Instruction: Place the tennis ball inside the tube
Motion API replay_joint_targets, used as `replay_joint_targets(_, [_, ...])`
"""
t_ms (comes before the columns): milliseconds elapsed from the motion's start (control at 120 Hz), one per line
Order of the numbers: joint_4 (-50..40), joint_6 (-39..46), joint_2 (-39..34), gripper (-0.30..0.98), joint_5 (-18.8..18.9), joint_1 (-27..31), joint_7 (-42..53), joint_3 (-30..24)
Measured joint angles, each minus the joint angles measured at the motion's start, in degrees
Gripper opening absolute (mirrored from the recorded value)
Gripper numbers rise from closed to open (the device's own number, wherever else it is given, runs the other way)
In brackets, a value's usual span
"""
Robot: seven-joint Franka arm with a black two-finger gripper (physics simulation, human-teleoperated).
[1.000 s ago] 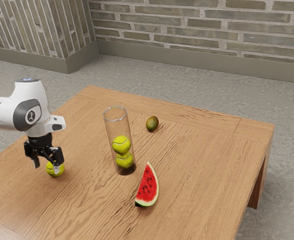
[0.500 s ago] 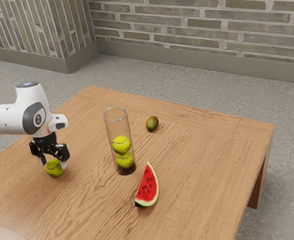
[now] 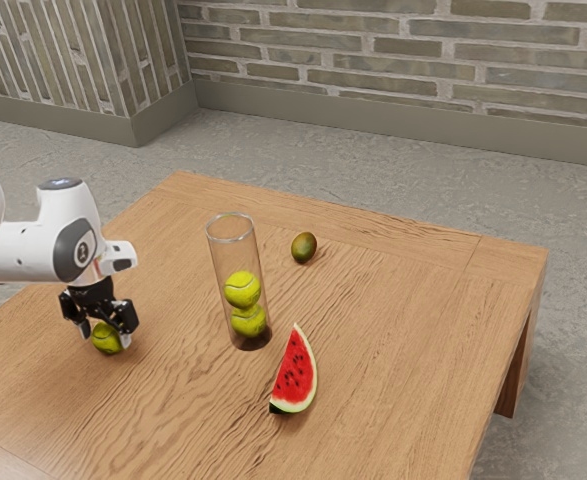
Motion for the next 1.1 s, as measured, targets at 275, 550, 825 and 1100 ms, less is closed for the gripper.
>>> replay_joint_targets(275, [-0.2,1.21,1.0,0.66,-1.83,0.09,0.78,0.0])
replay_joint_targets(550, [-0.39,2.03,1.1,0.49,-2.23,-0.4,1.31,-0.02])
replay_joint_targets(825, [-0.46,2.33,0.92,0.42,-1.92,-0.5,1.29,0.0])
replay_joint_targets(1100, [-0.37,2.2,-3.34,0.35,-1.33,-2.11,0.79,0.12])
